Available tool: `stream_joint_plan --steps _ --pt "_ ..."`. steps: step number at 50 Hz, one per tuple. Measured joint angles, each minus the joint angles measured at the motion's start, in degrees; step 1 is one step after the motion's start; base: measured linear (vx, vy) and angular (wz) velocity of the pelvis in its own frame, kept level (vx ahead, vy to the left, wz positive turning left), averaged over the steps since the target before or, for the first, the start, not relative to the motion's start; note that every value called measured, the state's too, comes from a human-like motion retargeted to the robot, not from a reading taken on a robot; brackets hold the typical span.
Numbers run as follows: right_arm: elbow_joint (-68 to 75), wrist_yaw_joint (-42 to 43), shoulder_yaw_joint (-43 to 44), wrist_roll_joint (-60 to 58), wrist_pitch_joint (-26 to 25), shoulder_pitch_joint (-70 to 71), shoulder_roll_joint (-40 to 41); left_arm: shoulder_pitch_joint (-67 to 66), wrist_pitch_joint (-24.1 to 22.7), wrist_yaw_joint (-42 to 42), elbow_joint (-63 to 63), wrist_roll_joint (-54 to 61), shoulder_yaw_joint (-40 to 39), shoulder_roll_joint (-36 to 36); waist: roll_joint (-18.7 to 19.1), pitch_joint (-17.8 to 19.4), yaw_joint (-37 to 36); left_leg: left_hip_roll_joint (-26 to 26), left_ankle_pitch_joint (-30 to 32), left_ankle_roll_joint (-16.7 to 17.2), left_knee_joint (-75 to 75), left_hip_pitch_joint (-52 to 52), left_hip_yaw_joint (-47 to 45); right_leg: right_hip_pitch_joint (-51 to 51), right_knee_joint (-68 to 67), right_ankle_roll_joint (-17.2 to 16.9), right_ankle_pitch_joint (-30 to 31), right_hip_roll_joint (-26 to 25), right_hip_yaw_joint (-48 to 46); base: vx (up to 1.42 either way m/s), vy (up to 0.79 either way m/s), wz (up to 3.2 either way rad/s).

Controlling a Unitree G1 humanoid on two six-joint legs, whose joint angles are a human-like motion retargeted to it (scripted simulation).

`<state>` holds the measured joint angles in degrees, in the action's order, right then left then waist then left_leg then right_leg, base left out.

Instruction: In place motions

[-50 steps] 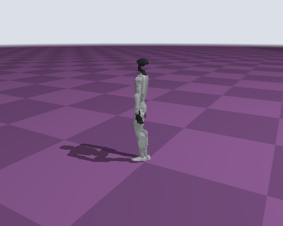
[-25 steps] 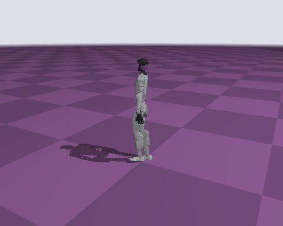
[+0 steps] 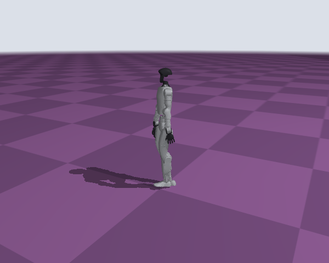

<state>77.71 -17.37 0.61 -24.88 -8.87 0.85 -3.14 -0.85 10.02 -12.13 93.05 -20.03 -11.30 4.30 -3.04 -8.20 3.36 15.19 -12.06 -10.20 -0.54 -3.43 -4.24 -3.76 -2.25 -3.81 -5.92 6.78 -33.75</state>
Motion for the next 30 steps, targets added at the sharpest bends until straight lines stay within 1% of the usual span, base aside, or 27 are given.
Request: stream_joint_plan --steps 7,12,15,20,30 --pt "0.4 -0.2 -0.8 -0.1 0.1 -0.4 -0.1 1.1 0.6 0.5 -0.5 -0.8 1.3 0.2 -0.7 0.5 -3.0 -1.2 -0.1 0.4 1.7 -2.6 -4.7 0.8 0.1 0.2 0.9 0.1 4.0 0.00 0.03 -0.52" --pt "2.6 0.1 -0.5 -0.7 -0.5 -0.8 -0.7 1.8 1.0 0.5 -1.6 -0.9 2.0 0.4 -1.1 1.3 -8.5 -3.0 -0.3 0.0 3.7 -5.7 -12.1 2.2 0.1 0.8 1.9 -0.5 11.0 0.02 0.03 -1.22" --pt "4.2 0.6 0.1 -1.0 -0.9 -1.1 -1.1 2.0 1.1 0.6 -1.9 -0.9 2.5 0.5 -1.2 1.4 -10.2 -3.8 -0.6 -0.2 4.3 -6.6 -14.9 2.8 0.0 1.0 2.4 -0.8 13.8 0.05 0.03 -0.87" --pt "6.6 1.8 0.8 -1.3 -1.7 -1.5 -1.8 2.1 1.4 0.7 -1.7 -1.2 2.6 0.7 -0.7 1.1 -9.2 -4.2 -1.5 -0.7 4.0 -6.1 -16.2 3.3 0.0 1.2 2.9 -1.9 15.4 0.09 0.06 -0.38" --pt "7.4 3.0 0.7 -2.4 -2.2 -1.3 -2.1 1.1 1.2 1.6 -1.3 -1.0 1.9 0.5 0.6 1.0 -3.5 -4.9 -3.9 -0.9 2.1 -3.3 -16.6 4.7 -0.3 1.4 4.0 -3.9 17.2 0.23 0.04 -0.25"
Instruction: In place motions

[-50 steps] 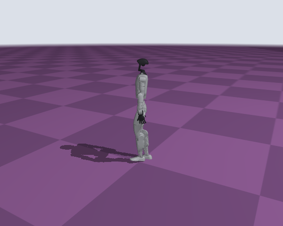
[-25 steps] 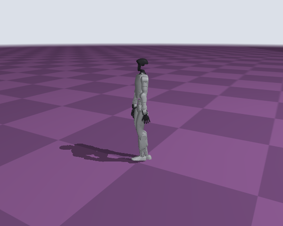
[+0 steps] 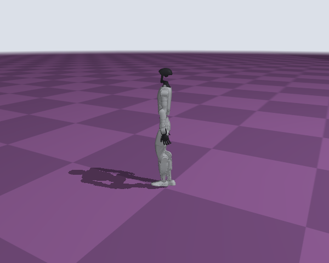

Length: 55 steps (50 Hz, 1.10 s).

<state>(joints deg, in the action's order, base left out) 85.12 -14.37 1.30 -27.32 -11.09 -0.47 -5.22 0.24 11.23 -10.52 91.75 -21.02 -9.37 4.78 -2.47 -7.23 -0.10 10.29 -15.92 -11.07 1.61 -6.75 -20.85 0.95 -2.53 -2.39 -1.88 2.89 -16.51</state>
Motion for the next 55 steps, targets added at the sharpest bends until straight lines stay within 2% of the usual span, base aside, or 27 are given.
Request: stream_joint_plan --steps 8,10,12,18,22,24,27,55 --pt "-1.1 -1.1 -1.6 0.1 0.3 0.8 1.3 -0.3 0.1 0.0 0.0 0.3 -0.5 0.5 -0.1 -0.1 0.9 -1.9 -1.3 -0.1 0.2 -0.7 -4.8 2.0 -0.4 0.1 1.4 -1.7 5.7 0.30 -0.15 -0.68" --pt "-1.6 -1.3 -1.8 -0.2 0.5 1.1 1.6 -0.3 0.1 0.0 -0.1 0.5 -0.4 0.5 0.1 -0.4 2.7 -2.5 -1.9 0.7 0.1 -0.2 -4.4 2.6 -0.5 0.0 1.6 -1.8 5.5 0.21 -0.22 0.23" --pt "-1.9 -1.4 -2.0 -0.4 0.6 1.5 1.7 -0.2 -0.1 0.0 -0.3 1.1 -0.4 0.4 0.7 -1.1 8.3 -2.6 -2.7 2.1 0.0 0.5 -0.5 3.2 -0.5 -0.3 1.3 -1.0 1.7 0.18 -0.22 0.96" --pt "-2.0 -1.7 -3.8 -0.2 0.6 2.1 1.8 -0.7 -0.2 -0.4 -1.5 2.2 -1.5 0.1 1.9 -1.2 6.8 -4.4 -3.0 1.6 -0.1 -0.6 -6.8 5.2 -0.9 -0.2 2.7 -3.1 8.4 0.08 -0.10 -0.95" --pt "-1.4 -1.5 -3.4 0.0 0.6 2.3 1.5 -0.5 -0.4 -0.7 -2.3 2.1 -0.6 0.1 3.0 -2.0 11.4 -4.5 -4.2 2.8 -0.2 0.2 -3.8 5.8 -0.8 -0.4 2.3 -2.6 5.4 0.01 0.00 0.38" --pt "-1.0 -1.3 -3.5 0.1 0.4 2.0 1.3 -0.5 -0.5 -0.8 -2.5 2.0 -0.7 0.2 3.0 -2.0 9.6 -4.8 -4.4 2.9 -0.3 0.2 -6.2 6.0 -1.0 -0.4 2.4 -3.1 7.9 0.04 0.00 -0.72" --pt "-0.3 -0.7 -2.9 0.1 0.2 1.7 1.1 -0.3 -0.3 -0.8 -2.5 2.1 -0.4 0.3 3.5 -1.8 12.2 -4.5 -4.3 2.7 -0.1 0.2 -3.7 5.9 -0.7 -0.5 2.8 -2.7 5.5 0.02 0.01 0.51" --pt "-1.5 -1.1 -3.3 0.0 0.6 1.8 0.8 -3.4 -0.4 -2.4 -2.4 1.8 -1.1 -0.5 4.6 -2.0 9.4 -3.2 -4.4 2.4 0.2 0.6 -0.7 3.5 -0.6 -0.4 1.5 -1.2 1.7 -0.07 0.06 0.13"
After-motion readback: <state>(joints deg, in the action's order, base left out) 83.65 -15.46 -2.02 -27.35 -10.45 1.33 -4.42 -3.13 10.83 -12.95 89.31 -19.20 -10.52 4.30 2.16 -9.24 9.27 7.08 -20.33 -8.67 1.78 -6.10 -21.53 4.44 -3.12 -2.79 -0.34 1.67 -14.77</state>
